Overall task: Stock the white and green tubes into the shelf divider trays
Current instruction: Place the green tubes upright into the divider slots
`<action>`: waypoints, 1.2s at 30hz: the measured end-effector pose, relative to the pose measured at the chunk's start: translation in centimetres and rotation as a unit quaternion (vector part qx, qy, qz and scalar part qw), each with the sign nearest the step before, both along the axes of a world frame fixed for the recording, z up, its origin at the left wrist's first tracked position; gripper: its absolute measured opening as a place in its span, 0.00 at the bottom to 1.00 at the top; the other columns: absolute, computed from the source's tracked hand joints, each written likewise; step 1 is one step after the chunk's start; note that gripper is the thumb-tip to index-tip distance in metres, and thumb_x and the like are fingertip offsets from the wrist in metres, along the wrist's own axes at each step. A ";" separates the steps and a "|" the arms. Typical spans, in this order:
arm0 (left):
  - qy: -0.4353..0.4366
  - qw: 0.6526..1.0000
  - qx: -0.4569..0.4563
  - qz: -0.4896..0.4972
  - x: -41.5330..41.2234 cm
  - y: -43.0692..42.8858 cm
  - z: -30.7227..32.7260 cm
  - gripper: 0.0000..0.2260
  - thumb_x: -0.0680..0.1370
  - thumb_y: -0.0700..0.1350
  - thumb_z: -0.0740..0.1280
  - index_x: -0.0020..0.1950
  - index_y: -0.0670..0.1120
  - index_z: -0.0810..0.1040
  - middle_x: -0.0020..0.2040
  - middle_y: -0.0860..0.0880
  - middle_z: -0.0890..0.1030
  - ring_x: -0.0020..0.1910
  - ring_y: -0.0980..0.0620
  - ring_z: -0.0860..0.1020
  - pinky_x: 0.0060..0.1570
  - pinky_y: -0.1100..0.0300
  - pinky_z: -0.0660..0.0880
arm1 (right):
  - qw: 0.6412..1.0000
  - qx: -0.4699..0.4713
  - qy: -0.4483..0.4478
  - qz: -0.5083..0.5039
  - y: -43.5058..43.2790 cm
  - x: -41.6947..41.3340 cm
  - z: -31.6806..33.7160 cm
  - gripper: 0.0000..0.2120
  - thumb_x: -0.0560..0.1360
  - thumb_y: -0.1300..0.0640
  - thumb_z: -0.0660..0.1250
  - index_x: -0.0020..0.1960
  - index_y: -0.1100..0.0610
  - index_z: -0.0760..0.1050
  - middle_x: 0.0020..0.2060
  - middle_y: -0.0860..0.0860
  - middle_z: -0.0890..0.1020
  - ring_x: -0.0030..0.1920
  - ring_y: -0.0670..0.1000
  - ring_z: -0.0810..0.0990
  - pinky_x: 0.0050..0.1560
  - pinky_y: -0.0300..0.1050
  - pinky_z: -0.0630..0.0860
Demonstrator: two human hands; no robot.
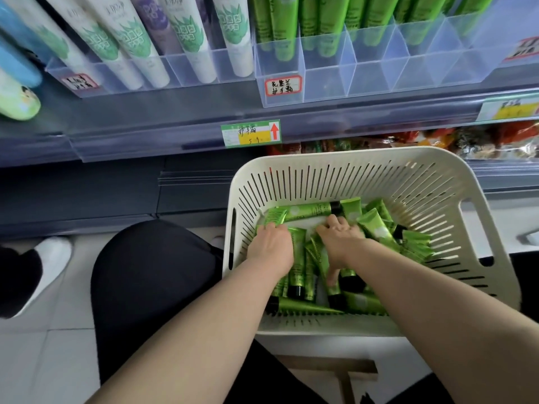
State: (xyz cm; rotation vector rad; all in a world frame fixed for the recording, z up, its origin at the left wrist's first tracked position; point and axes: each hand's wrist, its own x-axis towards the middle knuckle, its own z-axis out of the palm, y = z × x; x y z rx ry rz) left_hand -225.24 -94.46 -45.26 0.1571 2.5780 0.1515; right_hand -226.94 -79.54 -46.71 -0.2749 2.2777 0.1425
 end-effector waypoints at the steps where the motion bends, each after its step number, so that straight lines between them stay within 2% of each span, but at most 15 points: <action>1: 0.001 1.000 -0.008 -0.004 -0.1 0.1 -0.3 0.23 0.75 0.34 0.66 0.69 0.38 0.67 0.65 0.40 0.71 0.64 0.42 0.69 0.64 0.50 0.71 | 1.000 -0.008 0.022 -0.001 -0.1 0.4 0.1 0.56 0.53 0.41 0.81 0.72 0.54 0.57 0.66 0.55 0.62 0.68 0.58 0.61 0.67 0.57 0.64; 3: 0.005 0.999 -0.030 -0.010 -0.3 0.2 -0.7 0.24 0.74 0.34 0.66 0.70 0.37 0.66 0.66 0.39 0.71 0.64 0.41 0.69 0.65 0.50 0.70 | 0.996 -0.062 0.041 -0.040 -0.1 0.8 0.4 0.51 0.55 0.45 0.82 0.70 0.54 0.59 0.63 0.55 0.66 0.65 0.58 0.66 0.64 0.54 0.69; 5: 0.015 0.998 -0.056 -0.020 -0.6 0.4 -1.0 0.25 0.73 0.34 0.66 0.69 0.37 0.65 0.65 0.37 0.71 0.64 0.41 0.69 0.66 0.49 0.69 | 0.975 -0.165 0.031 -0.149 0.2 0.9 1.1 0.40 0.61 0.53 0.80 0.67 0.54 0.63 0.56 0.55 0.74 0.53 0.55 0.75 0.48 0.48 0.76; 6: 0.019 0.997 -0.067 -0.022 -0.8 0.4 -1.2 0.24 0.73 0.33 0.66 0.69 0.37 0.66 0.63 0.37 0.73 0.62 0.41 0.71 0.64 0.50 0.70 | 0.961 -0.202 0.032 -0.184 0.4 1.0 1.6 0.34 0.65 0.55 0.78 0.65 0.53 0.65 0.50 0.54 0.76 0.46 0.53 0.77 0.40 0.46 0.76; 8: 0.022 0.997 -0.070 -0.025 -1.2 0.3 -1.1 0.23 0.72 0.34 0.67 0.66 0.37 0.67 0.57 0.39 0.77 0.56 0.43 0.74 0.59 0.52 0.72 | 0.949 -0.232 0.065 -0.204 1.3 1.3 2.5 0.27 0.70 0.57 0.75 0.64 0.52 0.66 0.43 0.51 0.77 0.38 0.50 0.77 0.34 0.45 0.75; 13: -0.026 0.997 -0.064 -0.025 -1.5 0.8 0.7 0.17 0.74 0.37 0.68 0.61 0.38 0.71 0.52 0.43 0.75 0.55 0.44 0.74 0.54 0.53 0.75 | 0.922 -0.280 0.152 -0.221 3.2 2.3 3.8 0.25 0.72 0.55 0.72 0.67 0.49 0.68 0.57 0.51 0.79 0.42 0.49 0.81 0.45 0.47 0.80; 17: -0.098 0.991 -0.052 -0.069 0.4 1.4 1.2 0.15 0.74 0.39 0.67 0.61 0.40 0.73 0.55 0.44 0.77 0.55 0.44 0.77 0.54 0.53 0.78 | 0.905 -0.303 0.193 -0.227 3.2 2.9 4.3 0.22 0.74 0.56 0.70 0.65 0.49 0.70 0.48 0.50 0.80 0.35 0.46 0.79 0.39 0.44 0.77; 19: -0.068 0.994 -0.050 -0.074 1.0 1.4 0.8 0.13 0.73 0.40 0.68 0.57 0.42 0.75 0.54 0.44 0.77 0.54 0.44 0.77 0.52 0.53 0.78 | 0.903 -0.301 0.197 -0.236 3.2 3.0 4.3 0.21 0.74 0.56 0.70 0.65 0.48 0.70 0.44 0.48 0.80 0.32 0.47 0.78 0.38 0.46 0.78; 22: -0.045 0.999 0.001 0.002 0.6 1.2 0.7 0.03 0.75 0.39 0.64 0.47 0.45 0.74 0.45 0.48 0.77 0.44 0.48 0.77 0.41 0.55 0.77 | 0.906 -0.292 0.192 -0.240 3.3 3.2 4.5 0.21 0.74 0.55 0.70 0.65 0.48 0.70 0.41 0.48 0.80 0.29 0.46 0.77 0.35 0.45 0.78; 25: -0.007 0.995 0.074 0.063 -0.2 1.0 1.4 0.01 0.74 0.44 0.64 0.44 0.47 0.74 0.39 0.51 0.77 0.37 0.52 0.77 0.37 0.56 0.77 | 0.901 -0.296 0.210 -0.238 3.5 3.2 5.1 0.19 0.75 0.55 0.68 0.65 0.49 0.70 0.42 0.47 0.78 0.31 0.47 0.76 0.35 0.44 0.76; 28: 0.062 0.986 0.135 0.078 -0.5 0.9 3.1 0.07 0.76 0.51 0.66 0.45 0.48 0.73 0.39 0.52 0.77 0.38 0.53 0.77 0.33 0.58 0.73 | 0.886 -0.311 0.244 -0.240 3.6 3.2 6.1 0.17 0.75 0.56 0.67 0.63 0.48 0.71 0.44 0.47 0.79 0.34 0.47 0.75 0.36 0.43 0.72; 30: 0.105 0.977 0.166 0.086 -0.3 0.9 4.7 0.11 0.78 0.55 0.66 0.46 0.48 0.73 0.39 0.51 0.77 0.36 0.53 0.76 0.32 0.59 0.72 | 0.870 -0.326 0.275 -0.248 3.7 3.4 7.0 0.15 0.75 0.56 0.68 0.60 0.47 0.72 0.46 0.47 0.81 0.38 0.48 0.77 0.38 0.46 0.76; 32: 0.140 0.960 0.219 0.107 0.0 0.7 6.3 0.10 0.78 0.54 0.67 0.49 0.48 0.73 0.38 0.51 0.77 0.35 0.53 0.75 0.33 0.58 0.73 | 0.856 -0.333 0.307 -0.250 3.8 3.7 8.0 0.15 0.74 0.56 0.68 0.59 0.47 0.72 0.48 0.47 0.82 0.42 0.50 0.79 0.42 0.48 0.78; 34: 0.178 0.942 0.261 0.118 -0.1 0.3 8.4 0.10 0.77 0.51 0.69 0.54 0.54 0.71 0.36 0.52 0.75 0.34 0.54 0.74 0.34 0.58 0.72 | 0.844 -0.343 0.334 -0.244 4.0 3.8 9.4 0.15 0.74 0.56 0.67 0.59 0.48 0.72 0.50 0.47 0.82 0.44 0.50 0.79 0.44 0.47 0.77; 36: 0.228 0.921 0.297 0.109 -0.7 -0.2 10.7 0.10 0.76 0.50 0.71 0.55 0.54 0.74 0.34 0.52 0.76 0.34 0.52 0.75 0.38 0.55 0.73 | 0.833 -0.352 0.361 -0.227 4.1 3.5 11.1 0.15 0.74 0.57 0.67 0.60 0.48 0.73 0.51 0.48 0.82 0.47 0.52 0.79 0.46 0.46 0.76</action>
